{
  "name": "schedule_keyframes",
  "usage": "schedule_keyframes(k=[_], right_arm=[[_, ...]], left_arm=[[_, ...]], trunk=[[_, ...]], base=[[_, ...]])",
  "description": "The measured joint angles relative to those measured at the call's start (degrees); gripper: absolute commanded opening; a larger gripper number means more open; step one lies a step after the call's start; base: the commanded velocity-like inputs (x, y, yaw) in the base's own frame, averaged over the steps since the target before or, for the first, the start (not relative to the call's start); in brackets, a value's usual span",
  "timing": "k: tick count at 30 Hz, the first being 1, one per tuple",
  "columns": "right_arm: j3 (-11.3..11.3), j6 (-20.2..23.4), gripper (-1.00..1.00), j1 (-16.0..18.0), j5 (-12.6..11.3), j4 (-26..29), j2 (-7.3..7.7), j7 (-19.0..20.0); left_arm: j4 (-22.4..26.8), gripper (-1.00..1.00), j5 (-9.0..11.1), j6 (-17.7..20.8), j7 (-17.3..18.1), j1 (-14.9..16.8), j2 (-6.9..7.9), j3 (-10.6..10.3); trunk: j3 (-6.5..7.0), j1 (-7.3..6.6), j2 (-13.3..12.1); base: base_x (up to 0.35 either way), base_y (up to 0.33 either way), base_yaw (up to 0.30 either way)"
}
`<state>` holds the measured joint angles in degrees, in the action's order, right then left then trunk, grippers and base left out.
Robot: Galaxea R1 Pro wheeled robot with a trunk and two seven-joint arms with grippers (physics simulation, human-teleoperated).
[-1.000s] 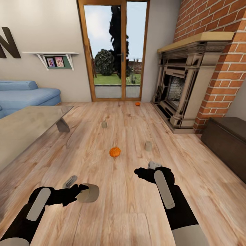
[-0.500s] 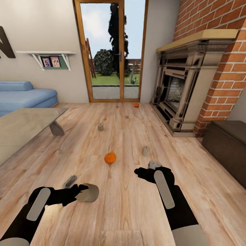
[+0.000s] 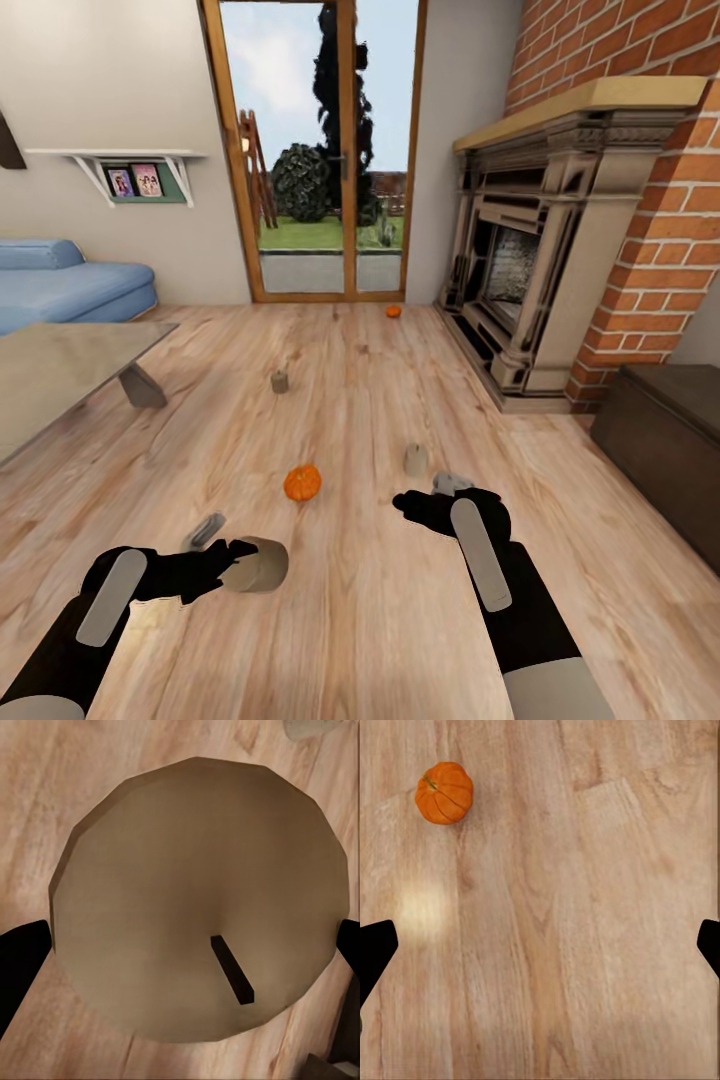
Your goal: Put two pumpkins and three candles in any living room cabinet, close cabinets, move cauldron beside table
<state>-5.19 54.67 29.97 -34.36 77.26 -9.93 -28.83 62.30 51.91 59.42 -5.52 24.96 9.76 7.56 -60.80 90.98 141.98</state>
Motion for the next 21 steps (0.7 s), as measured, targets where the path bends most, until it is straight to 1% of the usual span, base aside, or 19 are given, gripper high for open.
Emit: schedule_keyframes(k=[17,20,21], right_arm=[[0.0,-0.1,1.0,0.0,0.1,-0.4,0.0,0.0],[0.0,-0.1,1.0,0.0,0.1,-0.5,0.0,0.1],[0.0,-0.1,1.0,0.0,0.0,-0.6,0.02,0.1]], left_arm=[[-0.4,-1.0,0.0,0.0,0.1,0.0,0.0,0.0],[-0.4,-1.0,0.4,0.2,0.2,0.0,0.05,0.0],[-0.4,-1.0,0.7,0.3,0.2,-0.1,0.33,0.1]], trunk=[[0.0,0.0,0.0],[0.0,0.0,0.0],[0.0,0.0,0.0]], base=[[0.297,-0.01,0.0],[0.302,0.0,0.0],[0.302,0.0,0.0]])
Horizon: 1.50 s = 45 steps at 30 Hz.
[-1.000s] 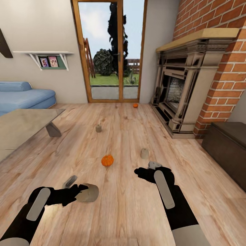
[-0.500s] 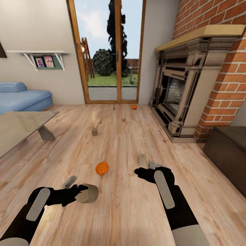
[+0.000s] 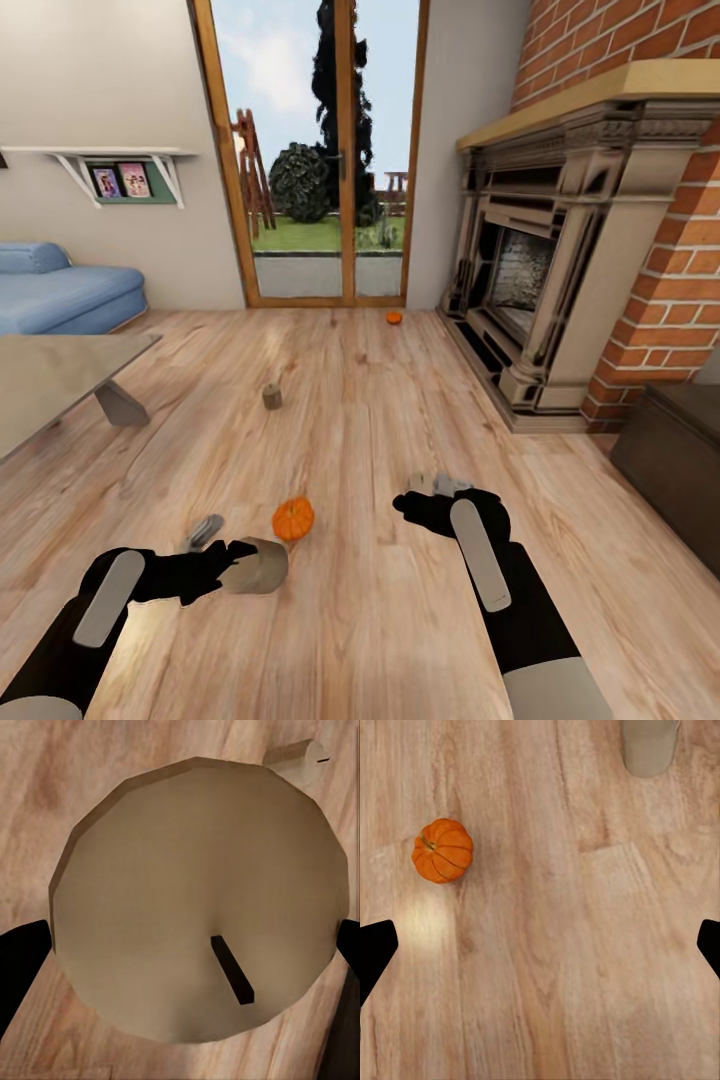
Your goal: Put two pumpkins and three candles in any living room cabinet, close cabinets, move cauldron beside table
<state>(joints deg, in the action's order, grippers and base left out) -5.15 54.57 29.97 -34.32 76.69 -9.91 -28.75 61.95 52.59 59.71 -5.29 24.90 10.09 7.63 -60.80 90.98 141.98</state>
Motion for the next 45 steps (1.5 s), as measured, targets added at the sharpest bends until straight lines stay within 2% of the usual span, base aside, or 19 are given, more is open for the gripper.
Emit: schedule_keyframes(k=[2,3,5,6,7,8,11,14,19,35,45], right_arm=[[0.2,0.1,1.0,0.0,0.0,-0.2,0.04,0.0],[0.3,0.1,1.0,0.0,0.0,-0.7,0.05,0.0],[0.5,0.1,1.0,0.0,0.0,-3.1,0.06,0.0],[0.5,0.1,1.0,0.0,0.0,-4.7,0.06,0.0],[0.5,0.1,1.0,0.0,0.0,-5.5,0.09,-0.1],[0.6,0.1,1.0,0.0,0.0,-6.2,0.11,-0.1],[0.6,0.1,1.0,0.0,0.0,-7.6,0.17,-0.2],[0.6,0.1,1.0,0.3,0.1,-10.6,0.23,-0.2],[0.6,-0.3,1.0,1.1,0.1,-15.6,0.03,-0.4],[0.6,-1.0,1.0,3.1,0.2,-21.3,0.5,-0.7],[0.6,-1.3,1.0,4.2,0.2,-24.2,0.88,-0.6]], left_arm=[[0.0,-1.0,0.6,0.2,1.4,-0.2,1.19,0.0],[-0.1,-1.0,1.8,0.2,3.6,-0.4,2.08,-0.1],[-0.9,-1.0,6.7,0.3,12.9,-0.6,4.63,-0.5],[-1.9,-1.0,7.0,0.3,19.1,-0.6,6.28,-0.5],[-2.7,-1.0,7.2,0.3,22.7,-0.7,7.18,-0.6],[-3.7,-1.0,6.7,0.2,25.6,-0.7,7.77,-0.7],[-5.4,-1.0,7.2,0.2,30.7,-0.7,8.5,-0.7],[-6.0,-1.0,6.9,0.1,32.3,-0.7,8.66,-1.3],[-6.2,-1.0,6.9,0.0,32.8,-0.7,8.72,-1.9],[-6.2,-1.0,6.8,0.0,32.8,-0.7,8.48,-2.1],[-6.1,-1.0,7.4,0.1,32.8,-0.7,8.43,-2.1]], trunk=[[0.0,0.0,0.0],[0.0,0.0,0.0],[0.0,0.0,0.0],[0.0,0.0,0.0],[0.0,0.0,0.0],[0.0,0.0,0.0],[0.0,0.0,0.0],[0.0,0.0,0.0],[0.0,0.0,0.0],[0.0,0.0,0.0],[0.0,0.0,0.0]], base=[[0.309,0.0,0.0],[0.322,0.0,0.0],[0.326,0.0,0.0],[0.329,0.0,0.0],[0.33,0.0,0.0],[0.33,0.0,0.0],[0.331,0.0,0.0],[0.331,0.0,0.0],[0.331,0.0,0.0],[0.324,-0.021,0.0],[0.068,-0.092,0.0]])
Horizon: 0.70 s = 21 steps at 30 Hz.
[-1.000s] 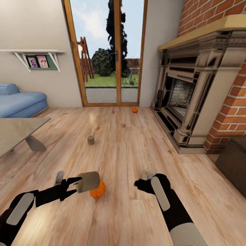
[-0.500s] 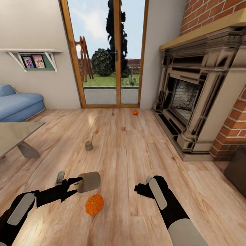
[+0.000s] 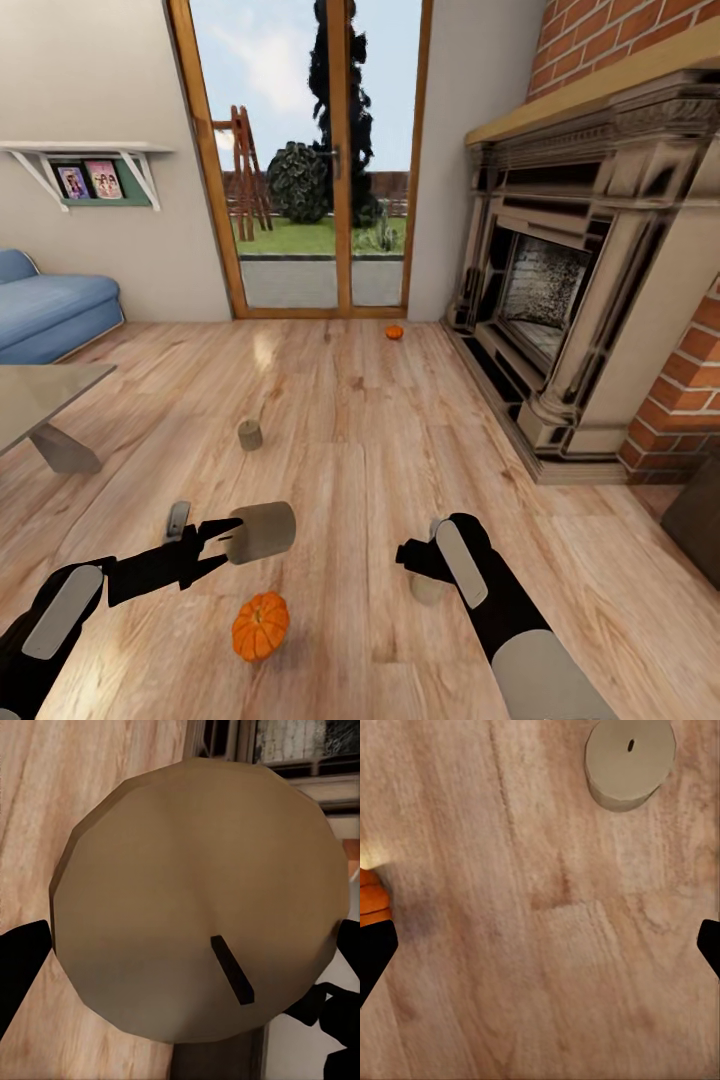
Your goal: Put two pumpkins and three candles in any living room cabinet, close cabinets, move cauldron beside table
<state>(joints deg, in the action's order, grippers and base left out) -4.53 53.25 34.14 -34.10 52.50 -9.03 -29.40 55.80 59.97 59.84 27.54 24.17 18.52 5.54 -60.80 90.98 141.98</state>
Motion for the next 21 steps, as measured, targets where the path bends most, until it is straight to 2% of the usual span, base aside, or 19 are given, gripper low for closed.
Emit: schedule_keyframes(k=[3,11,16,21], right_arm=[[0.0,-0.1,1.0,0.0,0.0,-0.2,0.05,0.0],[0.0,-0.4,1.0,0.0,0.0,-0.6,0.06,0.0],[0.0,-0.4,1.0,0.3,0.0,-1.0,0.01,0.0],[0.0,-0.3,1.0,0.3,0.0,-1.1,-0.1,0.0]], left_arm=[[0.0,-1.0,0.0,0.0,0.0,0.0,0.01,0.0],[0.0,-1.0,-0.2,0.0,-0.1,0.0,-0.05,0.0],[0.0,-1.0,-0.3,-0.1,-0.1,0.0,-0.04,0.0],[0.0,-1.0,-0.1,0.0,-0.1,0.0,0.02,0.0]], trunk=[[0.0,0.0,0.0],[0.0,0.0,0.0],[0.0,0.0,0.0],[0.0,0.0,0.0]], base=[[0.048,-0.023,0.0],[0.22,-0.152,0.0],[0.048,-0.228,0.0],[0.004,-0.056,0.0]])
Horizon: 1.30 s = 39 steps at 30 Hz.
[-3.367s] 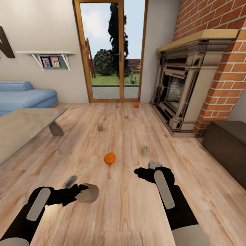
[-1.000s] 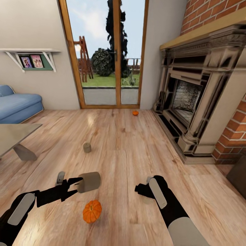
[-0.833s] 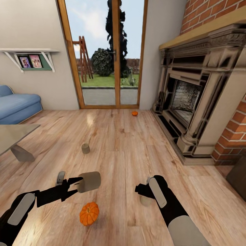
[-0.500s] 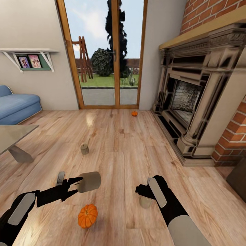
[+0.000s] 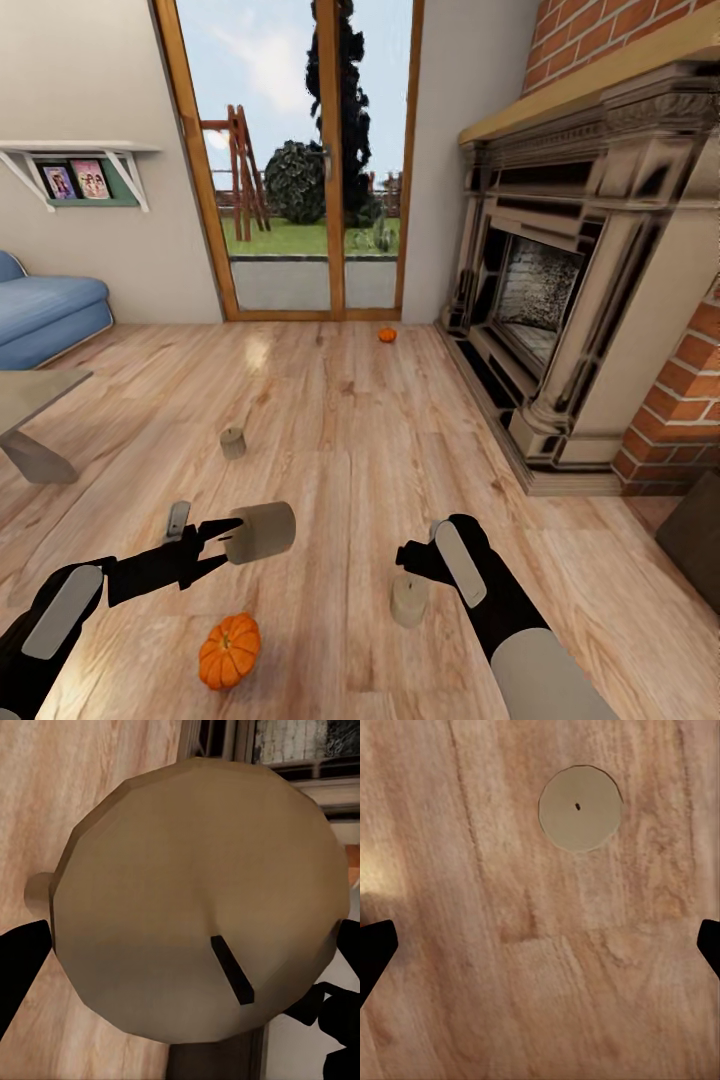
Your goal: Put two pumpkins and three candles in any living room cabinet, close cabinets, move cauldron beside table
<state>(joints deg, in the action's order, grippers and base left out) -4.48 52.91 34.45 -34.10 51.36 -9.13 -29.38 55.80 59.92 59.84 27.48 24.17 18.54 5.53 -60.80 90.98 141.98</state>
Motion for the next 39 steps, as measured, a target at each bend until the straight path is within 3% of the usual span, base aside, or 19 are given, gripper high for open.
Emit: schedule_keyframes(k=[5,14,23,28,31,35,39], right_arm=[[0.0,0.0,1.0,0.0,0.3,-1.2,-0.06,0.0],[-0.1,-3.9,1.0,0.1,0.1,-2.5,-0.03,0.2],[-0.1,-4.3,1.0,0.1,0.0,-2.5,0.08,0.5],[-0.1,-4.4,1.0,0.1,-0.1,-2.5,0.12,0.5],[-0.1,-4.4,1.0,0.1,-0.1,-2.5,0.09,0.5],[-0.1,-4.4,1.0,0.1,-0.1,-2.5,0.08,0.5],[-0.1,-4.4,1.0,0.1,-0.1,-2.5,0.07,0.5]], left_arm=[[0.0,-1.0,0.1,0.0,0.1,0.0,0.0,0.0],[0.0,-1.0,0.0,0.0,0.1,0.0,0.13,0.0],[0.1,-1.0,0.7,0.1,0.8,0.0,0.39,0.0],[0.0,-1.0,0.7,0.2,9.3,-0.1,1.05,0.0],[0.0,-1.0,0.5,0.2,15.4,-0.1,3.55,0.0],[0.1,-1.0,0.2,0.1,20.7,-0.2,4.98,-0.2],[0.1,-1.0,-0.1,0.1,24.5,-0.2,5.45,-2.3]], trunk=[[-0.18,0.21,0.4],[-2.08,0.87,1.3],[-4.07,1.1,1.5],[-5.18,1.23,1.5],[-5.84,1.31,1.6],[-6.73,1.41,1.6],[-7.62,1.51,1.7]], base=[[0.0,-0.006,0.0],[0.0,0.0,0.0],[0.0,0.0,0.0],[0.0,0.0,0.0],[0.0,0.0,0.0],[0.0,0.0,0.0],[0.0,0.0,0.0]])
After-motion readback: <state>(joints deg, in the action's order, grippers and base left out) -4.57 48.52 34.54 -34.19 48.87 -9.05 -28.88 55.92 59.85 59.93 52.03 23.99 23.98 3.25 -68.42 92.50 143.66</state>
